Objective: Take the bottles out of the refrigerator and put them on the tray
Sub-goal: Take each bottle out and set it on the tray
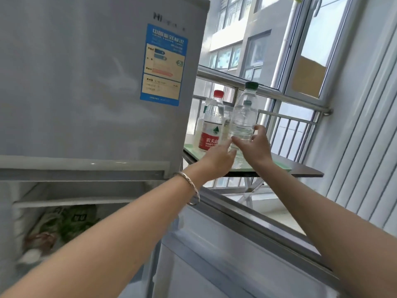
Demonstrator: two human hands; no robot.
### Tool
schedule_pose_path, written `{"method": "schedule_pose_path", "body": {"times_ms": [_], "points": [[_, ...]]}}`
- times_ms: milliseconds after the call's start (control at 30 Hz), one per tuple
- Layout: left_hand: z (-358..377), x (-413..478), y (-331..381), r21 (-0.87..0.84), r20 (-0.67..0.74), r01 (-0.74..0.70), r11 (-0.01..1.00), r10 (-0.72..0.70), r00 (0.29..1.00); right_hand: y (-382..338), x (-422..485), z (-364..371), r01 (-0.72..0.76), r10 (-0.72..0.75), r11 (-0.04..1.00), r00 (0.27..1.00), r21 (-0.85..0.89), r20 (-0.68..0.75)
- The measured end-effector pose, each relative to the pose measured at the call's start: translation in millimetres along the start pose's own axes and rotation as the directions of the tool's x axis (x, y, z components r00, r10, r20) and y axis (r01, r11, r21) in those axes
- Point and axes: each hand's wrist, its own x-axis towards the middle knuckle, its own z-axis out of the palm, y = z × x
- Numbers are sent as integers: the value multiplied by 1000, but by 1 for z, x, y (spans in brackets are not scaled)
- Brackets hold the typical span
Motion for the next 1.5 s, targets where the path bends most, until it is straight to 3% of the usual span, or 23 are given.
{"method": "schedule_pose_path", "body": {"times_ms": [167, 533, 800, 933, 1033, 1233, 1300, 1400, 1500], "points": [[22, 46, -4, 94, -22, 70, 993, -68, 997, 31, 41, 20, -66, 66, 998, 997, -14, 48], [34, 94, -27, 72, -52, 195, 978, -192, 980, 65, 83, 56, -88, 86, 996, 976, 1, 198], [26, 94, -33, 136, -39, 137, 981, -133, 990, 64, 81, 58, -110, 106, 994, 981, 19, 160], [15, 82, -27, 241, -80, 45, 969, -26, 996, 53, 62, 46, 54, -56, 998, 992, -24, -114], [2, 66, -26, 371, -94, -9, 929, 47, 994, 37, 46, 46, 150, -147, 984, 988, -100, 36], [-24, 12, -47, 584, -152, 63, 810, 33, 988, 4, -2, 65, 271, -171, 930, 917, -249, 361], [-34, -13, -58, 575, -138, 65, 816, 18, 990, -8, -18, 71, 373, -223, 862, 887, -343, 403], [-54, -41, -69, 556, -125, 40, 830, 36, 992, -32, -42, 81, 519, -393, 757, 847, -396, 357], [-77, -59, -82, 550, -126, 47, 834, 28, 992, -59, -63, 99, 555, -392, 740, 815, -380, 428]]}}
